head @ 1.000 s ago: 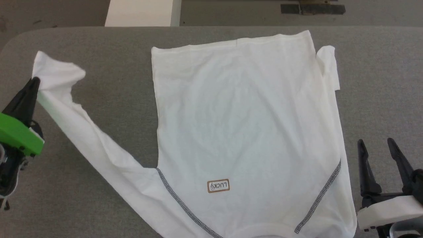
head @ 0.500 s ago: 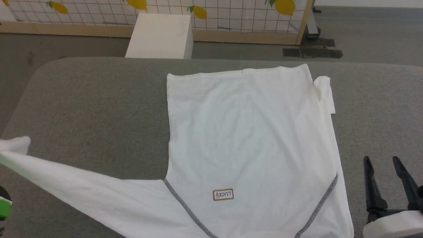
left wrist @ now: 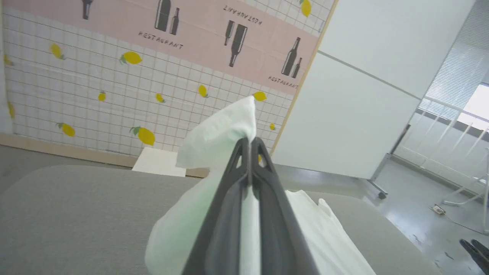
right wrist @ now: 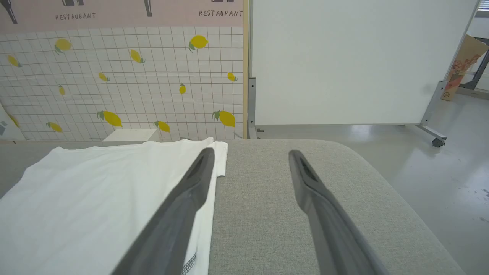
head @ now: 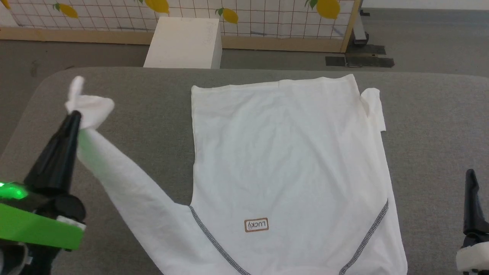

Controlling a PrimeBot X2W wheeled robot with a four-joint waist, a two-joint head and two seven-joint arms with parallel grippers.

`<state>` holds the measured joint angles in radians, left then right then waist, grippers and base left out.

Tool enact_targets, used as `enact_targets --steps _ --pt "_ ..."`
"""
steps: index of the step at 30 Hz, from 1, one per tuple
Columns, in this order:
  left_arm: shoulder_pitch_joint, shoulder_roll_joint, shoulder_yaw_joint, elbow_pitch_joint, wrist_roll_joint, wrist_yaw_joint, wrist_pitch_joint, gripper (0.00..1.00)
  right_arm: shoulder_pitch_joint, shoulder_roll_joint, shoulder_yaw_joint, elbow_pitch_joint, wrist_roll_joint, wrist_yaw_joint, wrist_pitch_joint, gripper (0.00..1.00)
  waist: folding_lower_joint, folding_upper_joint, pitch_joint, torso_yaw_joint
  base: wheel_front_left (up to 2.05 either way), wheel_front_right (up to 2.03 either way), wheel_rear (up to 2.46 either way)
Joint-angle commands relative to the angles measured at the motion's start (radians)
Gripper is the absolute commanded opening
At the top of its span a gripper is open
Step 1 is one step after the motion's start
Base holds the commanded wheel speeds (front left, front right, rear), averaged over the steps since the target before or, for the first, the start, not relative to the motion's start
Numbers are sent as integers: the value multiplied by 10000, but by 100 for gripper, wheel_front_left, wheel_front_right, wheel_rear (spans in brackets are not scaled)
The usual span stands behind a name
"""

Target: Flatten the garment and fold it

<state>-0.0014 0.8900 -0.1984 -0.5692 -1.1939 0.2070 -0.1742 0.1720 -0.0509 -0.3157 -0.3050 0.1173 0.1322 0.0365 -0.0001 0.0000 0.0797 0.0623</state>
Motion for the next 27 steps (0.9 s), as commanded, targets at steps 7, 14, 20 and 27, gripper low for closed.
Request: enact_targets --steps 7,14,20,27 --pt "-2681 -1365 -3311 -1023 1430 -128 2034 0 -373 7 -559 -49 77 -15 -10 100 1 0 179 -289 0 0 0" --pt "-4551 -4492 -6812 1109 3395 -408 3213 0 -500 7 -728 -55 139 -15 -57 100 1 0 416 -467 0 0 0" --pt "-4991 -6847 -8233 4211 3863 -841 2784 0 -621 7 -583 42 259 -15 -122 100 1 0 828 -788 0 0 0" --pt "-5361 -7820 -9367 7685 4405 -1665 2520 0 -789 7 -344 234 315 -15 -261 100 1 0 1365 -1143 0 0 0"
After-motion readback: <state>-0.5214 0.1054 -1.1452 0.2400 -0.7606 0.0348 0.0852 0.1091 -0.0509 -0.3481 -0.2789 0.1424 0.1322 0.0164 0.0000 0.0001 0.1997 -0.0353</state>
